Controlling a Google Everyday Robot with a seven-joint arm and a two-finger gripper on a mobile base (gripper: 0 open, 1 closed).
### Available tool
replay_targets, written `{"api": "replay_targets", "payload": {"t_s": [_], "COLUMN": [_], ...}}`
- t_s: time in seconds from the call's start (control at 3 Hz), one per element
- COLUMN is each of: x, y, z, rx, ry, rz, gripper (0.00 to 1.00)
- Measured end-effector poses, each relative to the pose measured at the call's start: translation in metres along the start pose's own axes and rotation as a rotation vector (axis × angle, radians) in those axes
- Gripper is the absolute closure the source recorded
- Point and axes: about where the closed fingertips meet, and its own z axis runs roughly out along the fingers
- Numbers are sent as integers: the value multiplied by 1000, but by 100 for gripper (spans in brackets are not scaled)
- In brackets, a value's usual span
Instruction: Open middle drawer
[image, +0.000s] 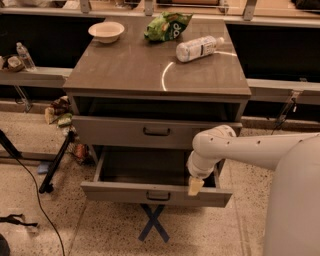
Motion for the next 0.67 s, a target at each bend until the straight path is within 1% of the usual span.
{"api": "replay_targets", "payload": {"t_s": [0.67], "x": [4], "y": [-19], "z": [6], "rx": [103], "ry": [49], "rz": [11], "gripper": [81]}}
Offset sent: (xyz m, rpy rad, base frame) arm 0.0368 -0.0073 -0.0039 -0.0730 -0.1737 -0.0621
